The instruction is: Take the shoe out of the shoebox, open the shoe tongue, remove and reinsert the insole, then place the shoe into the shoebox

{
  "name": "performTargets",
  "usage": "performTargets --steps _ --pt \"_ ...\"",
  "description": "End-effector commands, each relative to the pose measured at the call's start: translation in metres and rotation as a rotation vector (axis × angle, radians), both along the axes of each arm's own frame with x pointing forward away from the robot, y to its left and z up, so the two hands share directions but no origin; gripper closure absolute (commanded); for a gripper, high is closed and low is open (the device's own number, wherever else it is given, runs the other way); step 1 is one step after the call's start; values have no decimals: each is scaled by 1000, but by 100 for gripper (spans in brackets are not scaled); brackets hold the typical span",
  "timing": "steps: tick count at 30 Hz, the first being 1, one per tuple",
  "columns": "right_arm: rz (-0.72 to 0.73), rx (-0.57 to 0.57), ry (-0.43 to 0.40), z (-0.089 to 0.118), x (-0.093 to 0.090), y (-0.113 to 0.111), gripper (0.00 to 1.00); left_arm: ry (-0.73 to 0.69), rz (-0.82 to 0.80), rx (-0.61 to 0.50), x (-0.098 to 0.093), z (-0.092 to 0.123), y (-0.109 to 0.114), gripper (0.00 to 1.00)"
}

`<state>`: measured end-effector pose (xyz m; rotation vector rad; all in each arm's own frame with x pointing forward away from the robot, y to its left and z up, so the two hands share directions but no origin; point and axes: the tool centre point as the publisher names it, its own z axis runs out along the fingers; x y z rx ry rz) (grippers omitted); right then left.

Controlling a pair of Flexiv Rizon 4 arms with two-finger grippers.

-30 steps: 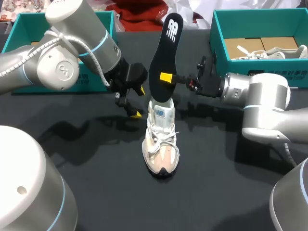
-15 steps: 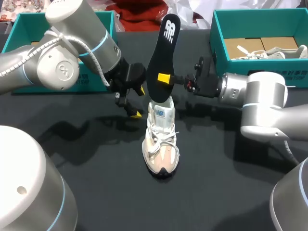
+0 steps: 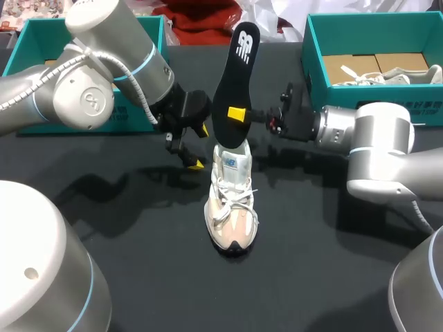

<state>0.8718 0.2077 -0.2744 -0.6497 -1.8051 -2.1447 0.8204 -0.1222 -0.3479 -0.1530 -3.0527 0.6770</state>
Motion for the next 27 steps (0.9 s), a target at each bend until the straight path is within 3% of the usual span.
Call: performTargets --steps 1,27 --pt "-4 -9 -3 0 -3 2 100 0 -1 1 1 -1 -1 0" --pt "-3 -21 -17 -7 -7 -5 100 0 -1 1 1 -1 -1 0"
